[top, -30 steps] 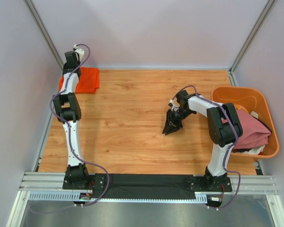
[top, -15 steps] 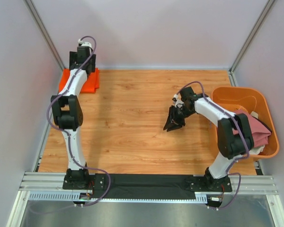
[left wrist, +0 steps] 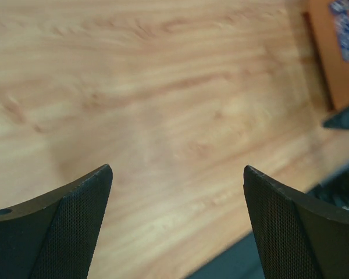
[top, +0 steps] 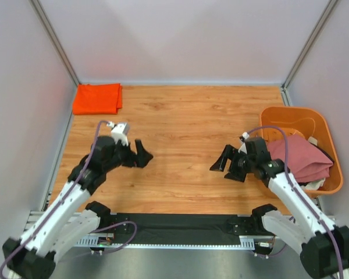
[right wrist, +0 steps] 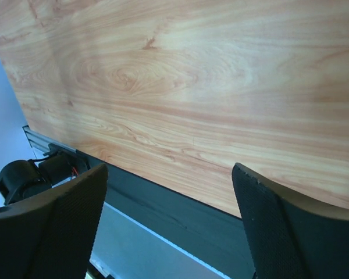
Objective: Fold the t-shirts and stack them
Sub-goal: Reset both grippers
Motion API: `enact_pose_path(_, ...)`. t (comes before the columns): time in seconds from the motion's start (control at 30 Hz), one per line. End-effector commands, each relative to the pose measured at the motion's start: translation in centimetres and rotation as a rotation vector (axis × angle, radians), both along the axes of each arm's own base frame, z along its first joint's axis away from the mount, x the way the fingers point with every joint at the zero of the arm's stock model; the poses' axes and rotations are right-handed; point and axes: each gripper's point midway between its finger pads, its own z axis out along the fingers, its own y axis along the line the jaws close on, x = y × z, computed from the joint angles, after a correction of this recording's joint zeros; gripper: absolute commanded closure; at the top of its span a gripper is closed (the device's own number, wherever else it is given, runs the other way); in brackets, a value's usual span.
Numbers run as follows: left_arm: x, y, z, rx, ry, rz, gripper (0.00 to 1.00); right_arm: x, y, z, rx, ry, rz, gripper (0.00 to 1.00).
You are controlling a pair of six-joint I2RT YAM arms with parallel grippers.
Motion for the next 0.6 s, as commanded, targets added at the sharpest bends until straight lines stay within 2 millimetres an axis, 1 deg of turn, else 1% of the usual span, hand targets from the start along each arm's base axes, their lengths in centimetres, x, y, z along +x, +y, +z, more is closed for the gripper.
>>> enact_pose_path(0.0,-6.2,-1.6,2.3,-0.245,-0.011,-0.148,0.0,0.3,0.3,0.1,0.078,-0.077,-0.091,0.1)
enact_pose_path(0.03,-7.5,-1.8,1.2,-0.297,0.037,-0.155,0.0,0.2,0.5,1.0,0.117,-0.131,-0.089,0.05)
enact_pose_path(0.07,-8.8,-1.5,2.3,-0.353,-0.014,-0.168,0.0,-0.4,0.3,-0.2,0.12,-0.115,-0.097,0.0)
enact_pose_path(0.1,-9.7,-1.7,2.3,-0.404,-0.002,-0.184,0.0,-0.8,0.5,-0.2,0.144,-0.113,-0.099,0.0)
enact_pose_path(0.13,-10.4,-1.9,0.7,-0.462,0.064,-0.167,0.0,-0.9,0.6,0.3,0.172,-0.15,-0.097,0.0)
enact_pose_path(0.17,-11.5,-1.8,1.4,-0.53,0.029,-0.182,0.0,-1.1,0.7,0.2,0.185,-0.161,-0.095,0.0)
enact_pose_path(0.2,-12.1,-1.9,1.3,-0.574,0.038,-0.193,0.0,-1.6,0.7,-0.5,0.194,-0.153,-0.094,0.0)
enact_pose_path(0.23,-12.9,-1.7,0.8,-0.629,0.009,-0.206,0.0,-1.6,0.7,-0.5,0.209,-0.163,-0.106,0.0)
enact_pose_path(0.27,-13.4,-1.7,0.8,-0.698,0.045,-0.192,0.0,-1.7,0.7,0.0,0.235,-0.197,-0.113,0.0)
enact_pose_path(0.3,-14.0,-2.1,0.1,-0.69,0.092,-0.223,0.0,-2.0,0.5,-1.4,0.238,-0.183,-0.124,0.0)
enact_pose_path(0.33,-14.2,-2.5,-0.7,-0.677,0.138,-0.244,0.01,-2.1,0.6,-1.5,0.266,-0.182,-0.148,0.0)
enact_pose_path(0.37,-14.5,-2.7,-0.6,-0.7,0.158,-0.261,0.01,-2.2,0.5,-1.2,0.295,-0.221,-0.16,0.0)
enact_pose_path(0.4,-14.6,-2.9,0.2,-0.73,0.133,-0.282,0.01,-2.6,0.4,-2.5,0.301,-0.208,-0.169,0.0)
enact_pose_path(0.43,-14.5,-3.0,0.0,-0.753,0.134,-0.282,0.0,-2.8,0.5,-2.6,0.336,-0.208,-0.184,0.0)
enact_pose_path(0.47,-14.5,-3.3,0.0,-0.787,0.179,-0.286,0.0,-2.9,0.6,-2.0,0.377,-0.251,-0.183,0.0)
enact_pose_path(0.5,-14.7,-3.7,1.5,-0.842,0.137,-0.35,0.01,-3.2,0.5,-3.5,0.387,-0.227,-0.198,0.0)
enact_pose_path(0.53,-14.2,-4.1,-0.3,-0.866,0.18,-0.344,0.01,-3.3,0.6,-4.0,0.409,-0.218,-0.209,0.0)
enact_pose_path(0.57,-14.1,-4.2,0.2,-0.911,0.168,-0.353,0.01,-3.4,0.8,-3.7,0.452,-0.204,-0.224,0.0)
